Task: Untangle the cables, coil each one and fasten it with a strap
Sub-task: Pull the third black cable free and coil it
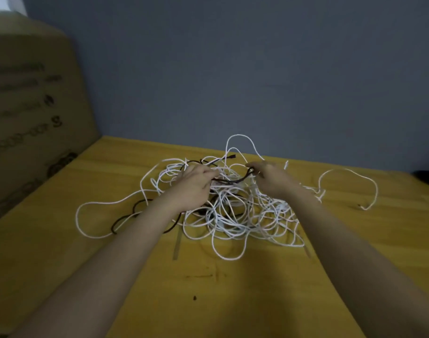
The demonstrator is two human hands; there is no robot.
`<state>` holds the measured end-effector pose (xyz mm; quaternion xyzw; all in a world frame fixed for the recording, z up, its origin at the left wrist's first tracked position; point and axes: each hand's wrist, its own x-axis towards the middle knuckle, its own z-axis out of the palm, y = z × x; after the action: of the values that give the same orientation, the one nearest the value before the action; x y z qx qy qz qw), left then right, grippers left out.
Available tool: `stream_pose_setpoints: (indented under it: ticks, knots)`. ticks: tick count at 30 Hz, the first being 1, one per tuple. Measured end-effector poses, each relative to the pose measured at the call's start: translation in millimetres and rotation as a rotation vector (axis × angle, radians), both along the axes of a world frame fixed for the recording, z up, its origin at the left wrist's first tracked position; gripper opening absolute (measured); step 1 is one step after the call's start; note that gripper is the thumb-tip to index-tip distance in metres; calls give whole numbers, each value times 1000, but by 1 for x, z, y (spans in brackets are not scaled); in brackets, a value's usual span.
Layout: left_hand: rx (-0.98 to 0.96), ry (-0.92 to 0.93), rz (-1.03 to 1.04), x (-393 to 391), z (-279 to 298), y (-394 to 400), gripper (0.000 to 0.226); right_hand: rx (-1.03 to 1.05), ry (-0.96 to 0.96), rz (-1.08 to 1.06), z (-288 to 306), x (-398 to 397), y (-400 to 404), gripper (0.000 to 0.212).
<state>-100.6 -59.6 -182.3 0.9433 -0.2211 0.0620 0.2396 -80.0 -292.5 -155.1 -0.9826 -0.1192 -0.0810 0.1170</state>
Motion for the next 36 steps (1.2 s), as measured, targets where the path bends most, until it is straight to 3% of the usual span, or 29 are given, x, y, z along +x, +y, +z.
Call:
stream_pose_setpoints:
  ticks: [3, 7, 9, 12, 14, 17, 21, 24, 26, 28, 33, 36]
  knots:
    - [219, 46, 38, 19, -3, -5, 55, -77, 67, 82, -18, 21, 3, 37]
    - [285, 291, 1, 27, 8, -3, 56, 61, -153, 149, -32, 24, -12, 22]
    - [226, 395, -86, 26, 23, 3, 63, 199, -326, 113, -33, 15, -19, 17]
    - [-170, 605, -269, 19, 52, 6, 63, 318, -431, 135, -28, -2, -22, 18]
    - [-292, 509, -268, 25, 59, -1, 46, 324, -417, 216, -25, -14, -22, 22]
    - [-27, 214, -144, 38, 48, -19, 42, 296, -422, 289, -24, -30, -21, 26]
    - [177, 149, -236, 40, 27, -44, 37, 240, -507, 358, -24, -52, -22, 28]
    - [304, -26, -184, 46, 25, -47, 20, 159, -601, 333, -25, -66, -30, 37]
    - [410, -87, -122, 49, 29, -36, 22, 104, -667, 290, -23, -72, -43, 44]
    - [383, -147, -43, 51, 37, -23, 25, 15, -630, 230, -21, -74, -54, 51]
    - [162, -438, 18, 38, 74, -25, 28, -194, -143, 86, -11, -64, -52, 55]
    - [99, -452, -53, 30, 98, -31, 28, 180, -263, 59, 20, -60, -35, 52]
